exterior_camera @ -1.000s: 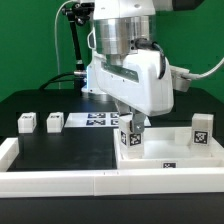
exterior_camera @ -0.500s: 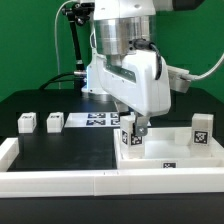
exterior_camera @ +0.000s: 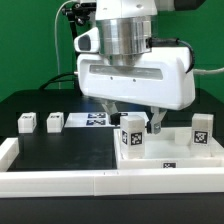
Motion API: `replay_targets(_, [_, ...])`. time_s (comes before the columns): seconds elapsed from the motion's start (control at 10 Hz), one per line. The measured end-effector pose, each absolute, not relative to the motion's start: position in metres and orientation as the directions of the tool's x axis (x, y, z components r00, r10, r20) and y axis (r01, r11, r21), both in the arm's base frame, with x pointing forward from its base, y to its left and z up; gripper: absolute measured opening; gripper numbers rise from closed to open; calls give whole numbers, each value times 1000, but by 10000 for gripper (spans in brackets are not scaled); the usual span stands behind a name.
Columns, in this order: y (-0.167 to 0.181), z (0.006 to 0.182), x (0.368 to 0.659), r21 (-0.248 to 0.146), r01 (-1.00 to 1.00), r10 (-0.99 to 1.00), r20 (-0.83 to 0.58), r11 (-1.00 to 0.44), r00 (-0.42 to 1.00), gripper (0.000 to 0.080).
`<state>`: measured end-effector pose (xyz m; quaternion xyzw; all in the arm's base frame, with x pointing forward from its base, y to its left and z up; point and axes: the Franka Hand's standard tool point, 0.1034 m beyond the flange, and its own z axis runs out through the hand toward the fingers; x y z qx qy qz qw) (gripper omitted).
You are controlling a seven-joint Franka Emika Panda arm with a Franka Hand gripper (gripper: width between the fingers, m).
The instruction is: Assemble square table
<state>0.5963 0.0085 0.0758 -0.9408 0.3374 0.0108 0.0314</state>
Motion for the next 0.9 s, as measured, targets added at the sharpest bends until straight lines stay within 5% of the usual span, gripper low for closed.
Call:
replay_targets(0.4, [14,76,596,-57,-317,-316,-21,-947,948,649])
replay_targets(0.9, [13,75,595,-48,72,72,1,-996,997,649])
